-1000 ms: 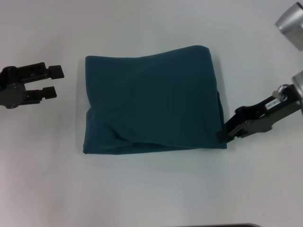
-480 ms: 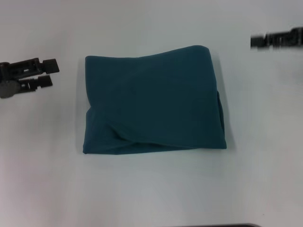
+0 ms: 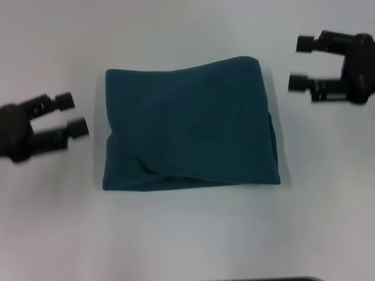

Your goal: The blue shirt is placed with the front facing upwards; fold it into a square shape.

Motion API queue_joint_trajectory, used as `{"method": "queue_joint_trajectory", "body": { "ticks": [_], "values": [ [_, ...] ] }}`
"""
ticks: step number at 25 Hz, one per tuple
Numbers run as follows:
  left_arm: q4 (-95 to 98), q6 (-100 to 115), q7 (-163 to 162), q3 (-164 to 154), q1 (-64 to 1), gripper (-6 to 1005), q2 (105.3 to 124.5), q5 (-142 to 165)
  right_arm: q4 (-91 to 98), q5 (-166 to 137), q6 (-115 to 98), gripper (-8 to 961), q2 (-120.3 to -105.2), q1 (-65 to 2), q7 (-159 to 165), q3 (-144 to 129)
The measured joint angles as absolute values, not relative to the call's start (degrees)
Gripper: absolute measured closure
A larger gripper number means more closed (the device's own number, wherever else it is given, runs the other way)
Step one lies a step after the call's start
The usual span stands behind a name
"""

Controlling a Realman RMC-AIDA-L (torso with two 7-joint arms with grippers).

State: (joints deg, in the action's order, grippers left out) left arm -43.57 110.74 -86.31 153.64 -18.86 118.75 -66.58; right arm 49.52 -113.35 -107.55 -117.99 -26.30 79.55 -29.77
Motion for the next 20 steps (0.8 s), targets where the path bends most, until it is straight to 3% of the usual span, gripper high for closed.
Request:
{"method": "queue_joint_trajectory", "body": {
  "ticks": [3, 11, 20],
  "values": [
    [-43.38, 111.24, -80.40, 153.42, -16.72, 114, 119.94, -66.61, 50.67, -113.32, -109.71, 73, -119.93, -23.07, 73.04, -30.09],
    [-43.50, 112.75, -72.12, 149.85, -10.67, 113, 120.61, -63.56, 45.09, -120.01, -110.49, 73, -119.80, -18.47, 65.39, -34.60],
    [-42.83, 110.87, -64.39, 145.89, -11.48, 114, 122.04, -59.81, 33.59, -121.34, -106.27, 73, -120.03, -21.00, 59.71, -41.02]
  ]
}}
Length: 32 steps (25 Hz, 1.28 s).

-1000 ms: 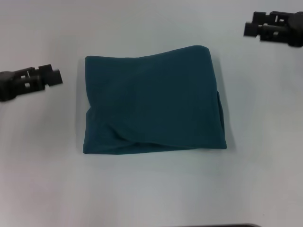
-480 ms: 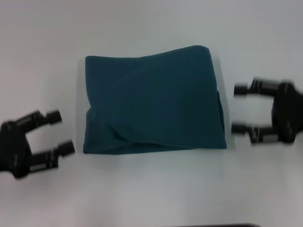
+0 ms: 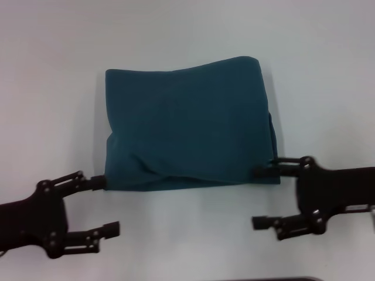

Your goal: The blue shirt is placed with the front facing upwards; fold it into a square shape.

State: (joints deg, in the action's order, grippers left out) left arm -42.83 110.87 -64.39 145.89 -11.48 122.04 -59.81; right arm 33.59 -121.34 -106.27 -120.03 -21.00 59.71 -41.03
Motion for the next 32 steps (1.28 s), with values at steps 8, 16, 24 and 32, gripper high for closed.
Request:
{"method": "queue_joint_trajectory", "body": {
  "ticks": [8, 16, 24, 32],
  "values": [
    [-39.65, 109.65, -63.56, 145.90, -13.42, 108, 123.88, -60.29, 27.58, -121.02, -104.59, 72, -119.98, -24.49, 57.01, -42.86],
    [-39.50, 109.13, -64.12, 144.48, -13.77, 102, 123.65, -59.34, 27.92, -121.14, -104.02, 72, -119.81, -24.14, 57.18, -43.42],
    [-42.06, 109.17, -70.75, 144.32, -14.88, 102, 123.35, -58.42, 30.67, -121.22, -104.45, 72, -119.41, -22.73, 60.64, -43.46],
    [-41.36, 107.94, -70.97, 145.90, -16.48, 103, 123.80, -59.65, 30.58, -117.63, -103.97, 73, -119.76, -22.79, 60.06, -42.36]
  ]
}}
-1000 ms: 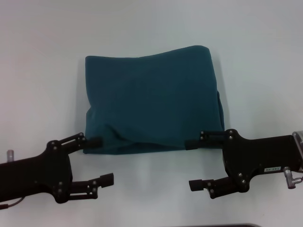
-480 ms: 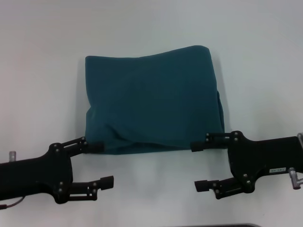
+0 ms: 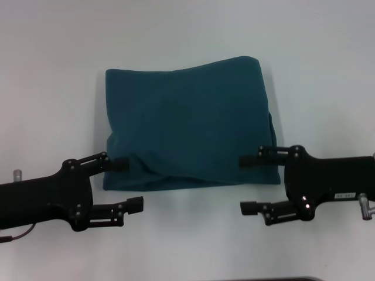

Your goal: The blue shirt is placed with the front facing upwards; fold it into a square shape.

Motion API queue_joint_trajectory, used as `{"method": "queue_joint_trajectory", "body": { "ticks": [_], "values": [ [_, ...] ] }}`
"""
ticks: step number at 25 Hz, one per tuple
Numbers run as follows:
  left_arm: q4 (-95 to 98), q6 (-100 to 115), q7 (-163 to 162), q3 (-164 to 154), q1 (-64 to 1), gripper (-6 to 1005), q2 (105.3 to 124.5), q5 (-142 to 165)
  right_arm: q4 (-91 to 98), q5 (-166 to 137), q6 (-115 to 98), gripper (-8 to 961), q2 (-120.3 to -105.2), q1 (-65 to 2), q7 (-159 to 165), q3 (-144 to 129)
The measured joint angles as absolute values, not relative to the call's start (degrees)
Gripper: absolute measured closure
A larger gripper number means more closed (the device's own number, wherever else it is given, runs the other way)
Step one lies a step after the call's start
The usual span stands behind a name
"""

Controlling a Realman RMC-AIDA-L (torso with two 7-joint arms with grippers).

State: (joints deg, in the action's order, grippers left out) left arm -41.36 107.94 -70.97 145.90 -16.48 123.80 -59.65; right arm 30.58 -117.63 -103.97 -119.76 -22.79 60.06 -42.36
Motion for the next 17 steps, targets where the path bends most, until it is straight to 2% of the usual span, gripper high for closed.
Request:
{"method": "queue_joint_trajectory", "body": {
  "ticks": [17],
  "values": [
    [-41.13, 107.87, -70.46, 145.90, -16.91, 103, 123.84, -59.85, 30.44, -117.19, -103.84, 73, -119.62, -22.77, 59.98, -42.37]
  ]
}}
